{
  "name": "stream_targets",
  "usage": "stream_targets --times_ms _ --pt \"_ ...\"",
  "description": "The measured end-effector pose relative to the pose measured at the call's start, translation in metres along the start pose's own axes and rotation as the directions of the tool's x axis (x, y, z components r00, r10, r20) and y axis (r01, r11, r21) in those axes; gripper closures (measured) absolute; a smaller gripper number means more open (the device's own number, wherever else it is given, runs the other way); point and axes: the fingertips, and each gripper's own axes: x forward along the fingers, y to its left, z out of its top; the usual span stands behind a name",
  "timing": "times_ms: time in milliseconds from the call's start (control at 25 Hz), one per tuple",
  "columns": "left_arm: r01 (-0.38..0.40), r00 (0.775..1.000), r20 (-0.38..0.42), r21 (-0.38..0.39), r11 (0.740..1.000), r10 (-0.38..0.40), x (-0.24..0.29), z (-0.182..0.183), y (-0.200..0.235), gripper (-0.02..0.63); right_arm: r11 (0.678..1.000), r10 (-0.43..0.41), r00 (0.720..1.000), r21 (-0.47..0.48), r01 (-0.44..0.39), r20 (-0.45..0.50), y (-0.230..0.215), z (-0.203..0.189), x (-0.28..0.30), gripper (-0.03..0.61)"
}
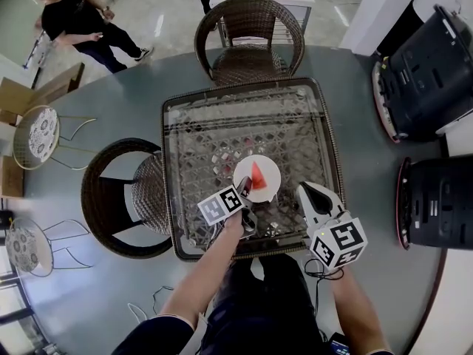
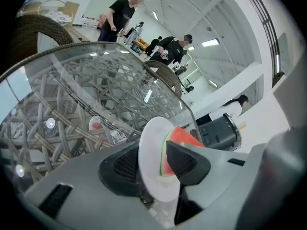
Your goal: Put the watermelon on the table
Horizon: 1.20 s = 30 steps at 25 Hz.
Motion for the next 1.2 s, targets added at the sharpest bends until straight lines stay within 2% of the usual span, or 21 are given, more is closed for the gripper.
stream_targets --times_ms 280,440,800,960,1120,1200 --pt "0.002 1.000 0.007 0.069 0.998 -0.002 -0.005 0.002 -0.001 0.399 1.000 0.004 1.000 -0.004 -0.004 -0.002 0.006 0.000 0.001 0.578" --pt "-0.002 0.999 0.046 0.091 0.996 -0.003 -0.009 0.009 0.000 0.339 1.000 0.008 1.000 -0.005 -0.008 -0.003 0.009 0.001 0.002 0.578" --pt "0.034 0.997 0.072 0.107 0.994 -0.041 -0.024 0.025 0.003 0.336 0.999 0.029 1.000 -0.018 -0.029 0.003 0.018 0.005 0.010 0.578" --pt "0.081 0.989 0.104 0.206 0.975 -0.104 -0.044 0.038 -0.012 0.337 0.999 0.033 0.999 -0.027 -0.032 0.014 0.022 0.012 0.011 0.578" --pt "0.122 0.973 0.151 0.316 0.941 -0.177 -0.072 0.060 -0.037 0.342 0.999 0.039 0.999 -0.039 -0.038 0.038 0.027 0.026 0.010 0.578" --pt "0.150 0.962 0.163 0.358 0.921 -0.220 -0.086 0.068 -0.052 0.379 0.998 0.046 0.998 -0.047 -0.044 0.052 0.031 0.033 0.010 0.578"
